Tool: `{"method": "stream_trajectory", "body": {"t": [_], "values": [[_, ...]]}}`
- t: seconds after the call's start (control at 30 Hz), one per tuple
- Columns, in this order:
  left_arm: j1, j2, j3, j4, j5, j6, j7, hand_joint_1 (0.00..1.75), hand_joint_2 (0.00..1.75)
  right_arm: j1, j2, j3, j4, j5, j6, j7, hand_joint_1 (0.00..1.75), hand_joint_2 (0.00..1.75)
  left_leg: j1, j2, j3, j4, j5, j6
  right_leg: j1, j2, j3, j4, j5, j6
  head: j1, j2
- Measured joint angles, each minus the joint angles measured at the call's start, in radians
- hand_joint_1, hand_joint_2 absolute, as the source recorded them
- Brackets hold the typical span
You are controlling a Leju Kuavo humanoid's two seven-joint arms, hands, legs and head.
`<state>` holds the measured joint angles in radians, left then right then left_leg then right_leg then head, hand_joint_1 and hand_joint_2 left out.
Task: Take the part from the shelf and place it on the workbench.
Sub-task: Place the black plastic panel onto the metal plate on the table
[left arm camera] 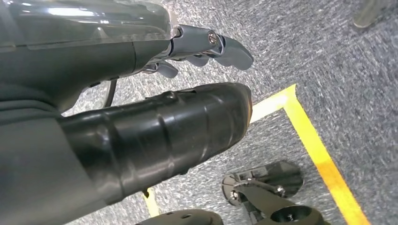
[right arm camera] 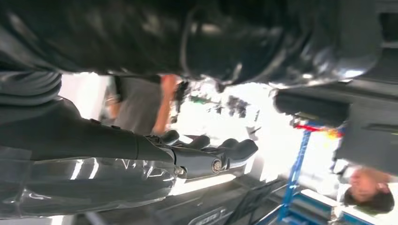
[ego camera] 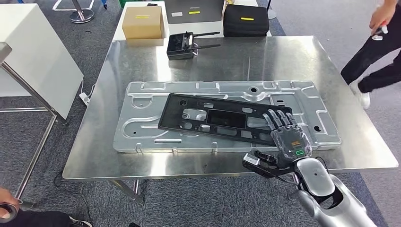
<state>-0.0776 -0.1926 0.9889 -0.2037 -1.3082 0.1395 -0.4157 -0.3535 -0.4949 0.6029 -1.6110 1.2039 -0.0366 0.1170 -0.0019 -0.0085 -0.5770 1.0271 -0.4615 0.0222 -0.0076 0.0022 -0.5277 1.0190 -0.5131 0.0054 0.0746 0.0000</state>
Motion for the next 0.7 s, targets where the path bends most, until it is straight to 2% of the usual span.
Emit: {"method": "stream_trajectory", "body": {"t": [0.07, 0.1, 0.17, 0.2, 0.23, 0.37, 0.5, 0.6, 0.7], "values": [[0.003, 0.001, 0.007, 0.000, 0.001, 0.003, -0.003, 0.00, 0.00, 0.045, -0.016, -0.026, -0.043, -0.005, -0.134, -0.014, 0.00, 1.75, 0.001, -0.001, 0.000, 0.000, 0.000, 0.000, 0.001, -0.001, 0.001, 0.000, 0.000, 0.000, 0.000, 0.000], [0.004, 0.001, 0.008, 0.000, -0.002, 0.006, -0.002, 0.00, 0.00, 0.086, -0.008, -0.051, -0.066, 0.012, -0.252, -0.029, 0.00, 1.75, 0.001, -0.002, 0.000, 0.000, 0.000, 0.000, 0.001, -0.002, 0.001, 0.000, -0.001, 0.001, 0.000, 0.000], [0.004, 0.000, 0.008, 0.000, -0.012, 0.015, 0.001, 0.00, 0.00, 0.182, 0.046, -0.107, -0.116, 0.045, -0.503, -0.085, 0.00, 1.75, 0.001, -0.003, 0.000, 0.000, -0.001, 0.000, 0.002, -0.002, 0.001, 0.000, -0.002, 0.001, 0.000, 0.000], [0.004, 0.000, 0.008, 0.000, -0.016, 0.020, 0.004, 0.00, 0.00, 0.232, 0.087, -0.133, -0.147, 0.047, -0.589, -0.133, 0.00, 1.75, 0.002, -0.003, 0.000, 0.000, -0.001, 0.000, 0.002, -0.002, 0.001, 0.000, -0.002, 0.001, 0.000, 0.000], [0.002, 0.000, 0.008, 0.000, -0.020, 0.026, 0.008, 0.00, 0.00, 0.277, 0.133, -0.158, -0.181, 0.036, -0.637, -0.196, 0.00, 1.75, 0.002, -0.003, 0.000, -0.001, -0.002, -0.001, 0.002, -0.002, 0.001, 0.000, -0.003, 0.000, 0.000, 0.000], [-0.001, -0.002, 0.007, 0.000, -0.032, 0.045, 0.019, 0.00, 0.00, 0.426, 0.353, -0.289, -0.313, -0.079, -0.660, -0.505, 0.00, 1.75, 0.003, -0.003, 0.001, -0.001, -0.002, -0.001, 0.003, -0.002, 0.001, 0.001, -0.005, -0.001, 0.000, 0.000], [-0.003, -0.004, 0.005, 0.000, -0.039, 0.057, 0.025, 0.00, 0.00, 0.504, 0.525, -0.401, -0.383, -0.213, -0.660, -0.713, 0.00, 1.75, 0.004, -0.001, 0.003, -0.002, -0.002, -0.002, 0.004, -0.002, 0.001, 0.001, -0.005, -0.002, 0.000, 0.000], [-0.005, -0.004, 0.005, 0.000, -0.043, 0.062, 0.025, 0.00, 0.00, 0.545, 0.619, -0.457, -0.413, -0.262, -0.660, -0.784, 0.00, 1.75, 0.003, -0.001, 0.003, -0.002, -0.002, -0.002, 0.004, -0.002, 0.002, 0.001, -0.005, -0.002, 0.000, 0.000], [-0.006, -0.004, 0.006, 0.000, -0.048, 0.069, 0.023, 0.00, 0.00, 0.570, 0.673, -0.477, -0.425, -0.275, -0.660, -0.802, 0.00, 1.75, 0.003, 0.000, 0.003, -0.002, -0.002, -0.002, 0.003, -0.001, 0.002, 0.001, -0.005, -0.001, 0.000, 0.000]]}}
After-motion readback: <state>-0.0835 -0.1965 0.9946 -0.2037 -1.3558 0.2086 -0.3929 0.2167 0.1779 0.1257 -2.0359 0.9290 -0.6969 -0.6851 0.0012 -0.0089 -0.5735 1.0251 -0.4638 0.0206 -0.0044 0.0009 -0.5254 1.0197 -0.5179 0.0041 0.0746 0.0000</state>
